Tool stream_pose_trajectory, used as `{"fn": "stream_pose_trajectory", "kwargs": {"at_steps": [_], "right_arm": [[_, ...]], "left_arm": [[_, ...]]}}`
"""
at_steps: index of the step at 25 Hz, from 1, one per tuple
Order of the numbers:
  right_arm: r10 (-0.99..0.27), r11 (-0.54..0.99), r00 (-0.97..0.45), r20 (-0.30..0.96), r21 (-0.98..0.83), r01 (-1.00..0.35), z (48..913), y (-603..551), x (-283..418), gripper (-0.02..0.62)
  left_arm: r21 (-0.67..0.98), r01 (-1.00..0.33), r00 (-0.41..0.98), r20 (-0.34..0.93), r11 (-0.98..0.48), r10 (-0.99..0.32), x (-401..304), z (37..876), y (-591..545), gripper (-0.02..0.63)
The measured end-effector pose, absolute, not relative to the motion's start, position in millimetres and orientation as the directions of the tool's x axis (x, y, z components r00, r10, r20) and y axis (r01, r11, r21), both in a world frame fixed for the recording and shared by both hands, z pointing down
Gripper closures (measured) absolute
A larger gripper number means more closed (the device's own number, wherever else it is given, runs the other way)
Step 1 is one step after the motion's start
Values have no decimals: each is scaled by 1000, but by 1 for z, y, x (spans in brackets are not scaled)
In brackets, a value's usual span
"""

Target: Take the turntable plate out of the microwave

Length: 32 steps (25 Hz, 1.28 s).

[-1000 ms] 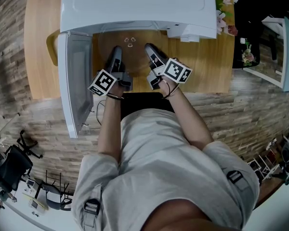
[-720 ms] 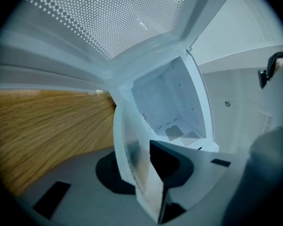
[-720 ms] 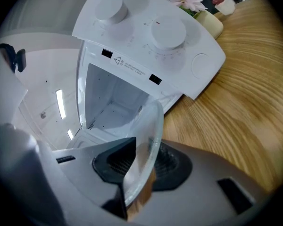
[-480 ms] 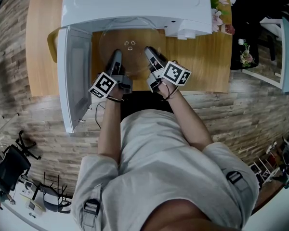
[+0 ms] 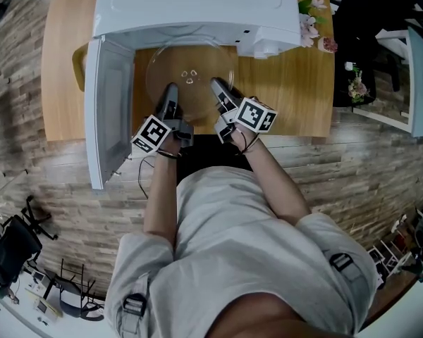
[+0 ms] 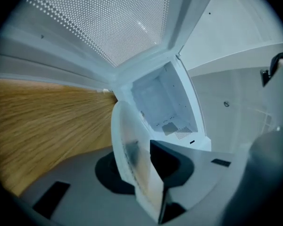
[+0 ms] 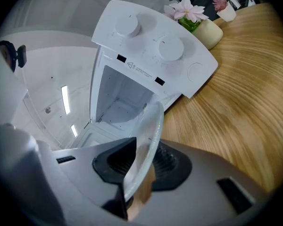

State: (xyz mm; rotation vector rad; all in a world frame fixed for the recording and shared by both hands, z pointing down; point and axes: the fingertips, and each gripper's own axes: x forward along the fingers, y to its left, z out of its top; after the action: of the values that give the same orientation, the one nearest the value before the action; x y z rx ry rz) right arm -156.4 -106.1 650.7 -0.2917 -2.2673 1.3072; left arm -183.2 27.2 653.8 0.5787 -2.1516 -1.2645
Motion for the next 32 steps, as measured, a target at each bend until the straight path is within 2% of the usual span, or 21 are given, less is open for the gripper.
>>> {"fn": "stream_pose_trajectory", "kwargs": {"at_steps": [16, 32], "right_arm": [[417, 538, -873, 255, -843, 11, 608, -113, -121, 490], [317, 584, -926, 204, -811, 22, 560, -111, -100, 485]], "left_arm": [[876, -128, -730, 234, 465, -643, -149, 607, 22, 502], [883, -228, -641, 181, 410, -746, -142, 563, 20, 499]]}}
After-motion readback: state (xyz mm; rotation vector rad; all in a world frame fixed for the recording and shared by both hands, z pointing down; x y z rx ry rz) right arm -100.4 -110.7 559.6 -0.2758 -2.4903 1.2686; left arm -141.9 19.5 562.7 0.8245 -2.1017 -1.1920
